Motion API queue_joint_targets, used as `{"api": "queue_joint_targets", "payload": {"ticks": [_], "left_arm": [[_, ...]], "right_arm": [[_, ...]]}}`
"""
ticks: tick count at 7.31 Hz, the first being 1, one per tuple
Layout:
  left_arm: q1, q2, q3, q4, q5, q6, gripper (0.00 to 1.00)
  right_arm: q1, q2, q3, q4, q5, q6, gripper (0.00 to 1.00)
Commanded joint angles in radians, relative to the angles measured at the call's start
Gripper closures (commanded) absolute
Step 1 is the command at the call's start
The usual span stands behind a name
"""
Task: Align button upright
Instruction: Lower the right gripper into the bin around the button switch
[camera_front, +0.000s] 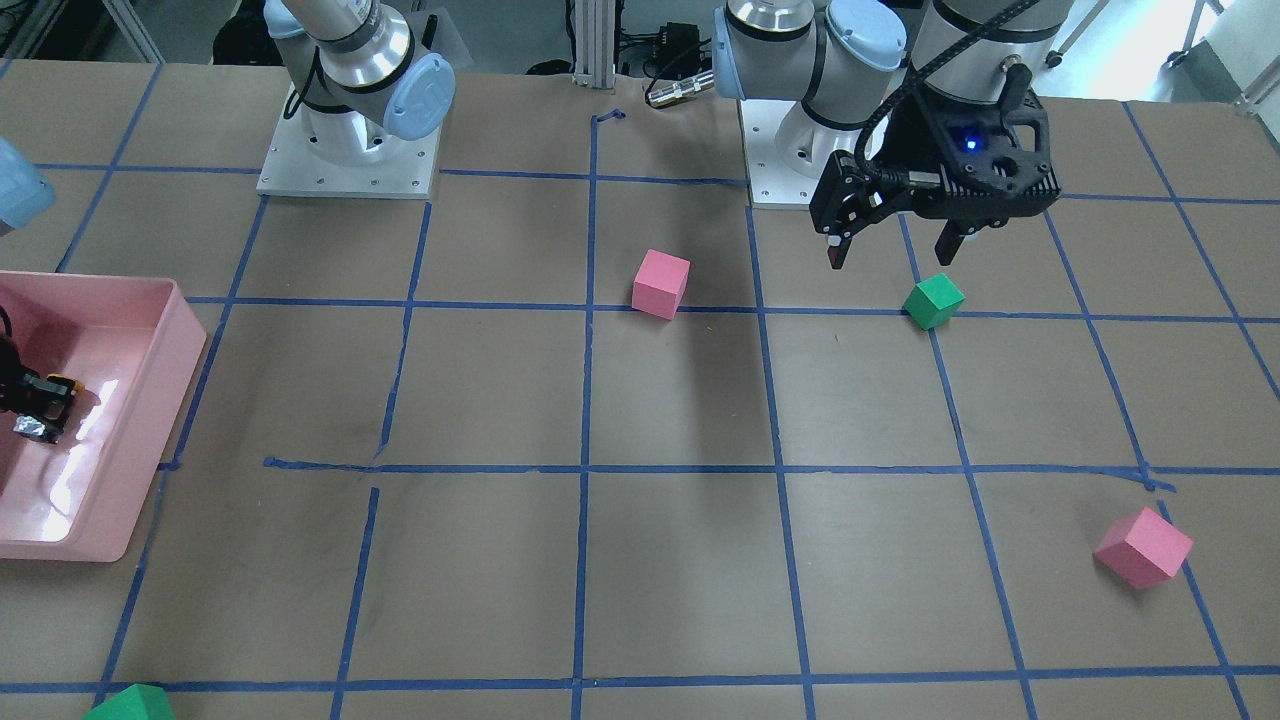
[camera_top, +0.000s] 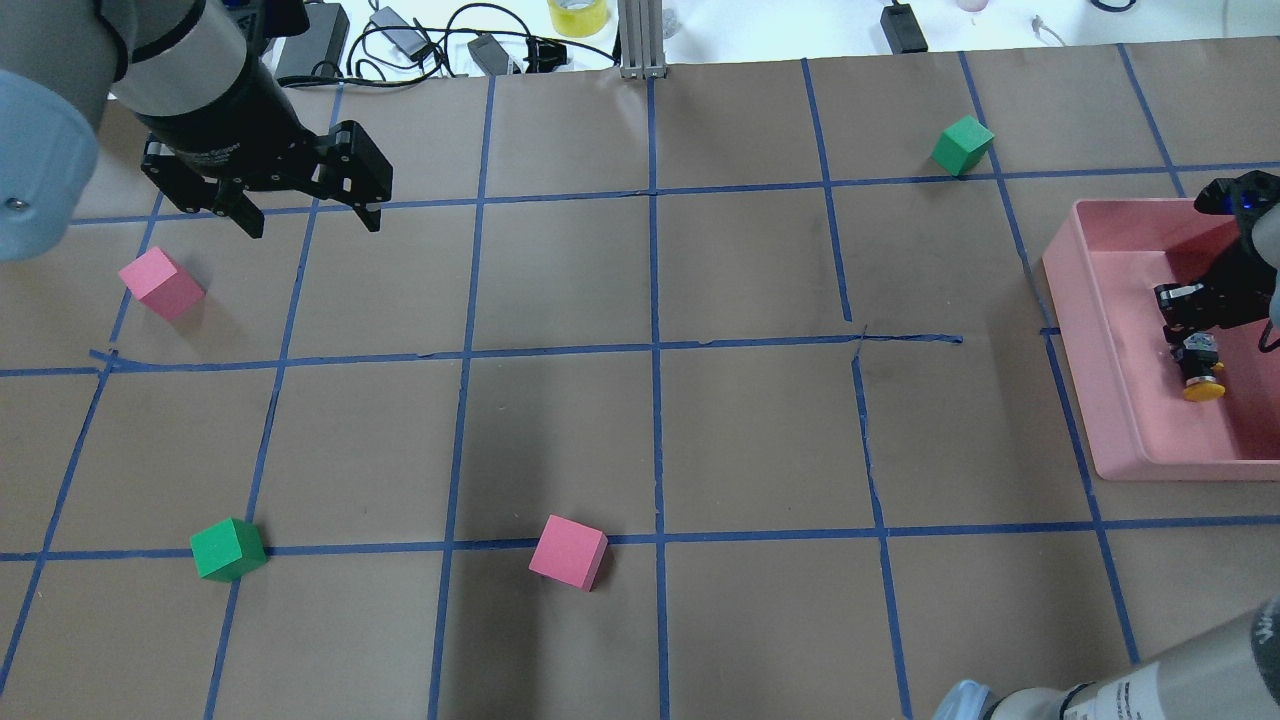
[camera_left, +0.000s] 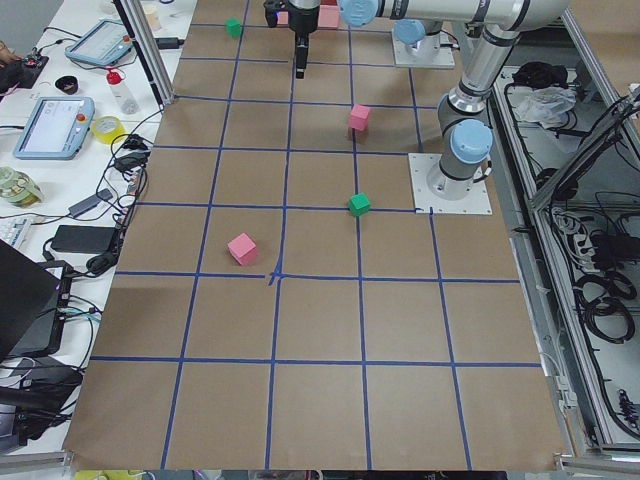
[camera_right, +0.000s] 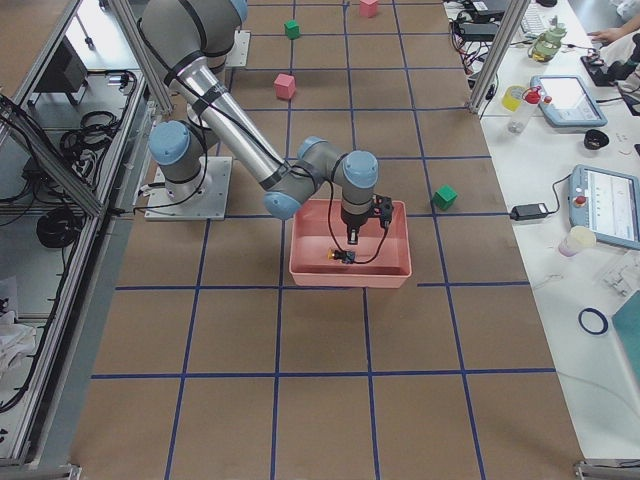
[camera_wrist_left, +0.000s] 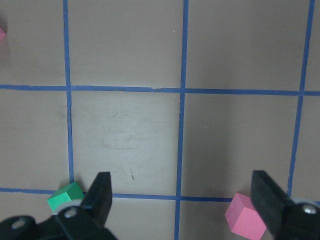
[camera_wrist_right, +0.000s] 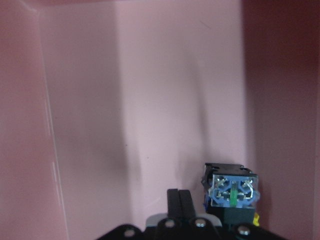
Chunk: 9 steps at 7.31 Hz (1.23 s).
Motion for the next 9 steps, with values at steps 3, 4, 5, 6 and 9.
{"api": "queue_joint_targets", "payload": {"ticks": [3, 4, 5, 6, 9], "left_arm": [[-0.002, 0.004, -0.005, 0.000, 0.000, -0.002, 0.00], [-0.002, 0.004, -0.005, 0.000, 0.000, -0.002, 0.00], [0.000, 0.004, -0.004, 0.000, 0.000, -0.002, 0.00], [0.000, 0.004, -0.005, 0.000, 0.000, -0.002, 0.00], [-0.002, 0.004, -0.005, 0.000, 0.000, -0.002, 0.00]], "right_arm": [[-0.001, 0.000, -0.004, -0.001, 0.002, 0.019, 0.33], [-0.001, 0.001, -0.002, -0.002, 0.005, 0.020, 0.31], [-0.001, 0.001, 0.001, -0.002, 0.022, 0.022, 0.31], [0.001, 0.001, 0.002, -0.001, 0.026, 0.022, 0.31], [-0.001, 0.007, 0.007, -0.010, 0.083, 0.019, 0.31]]}}
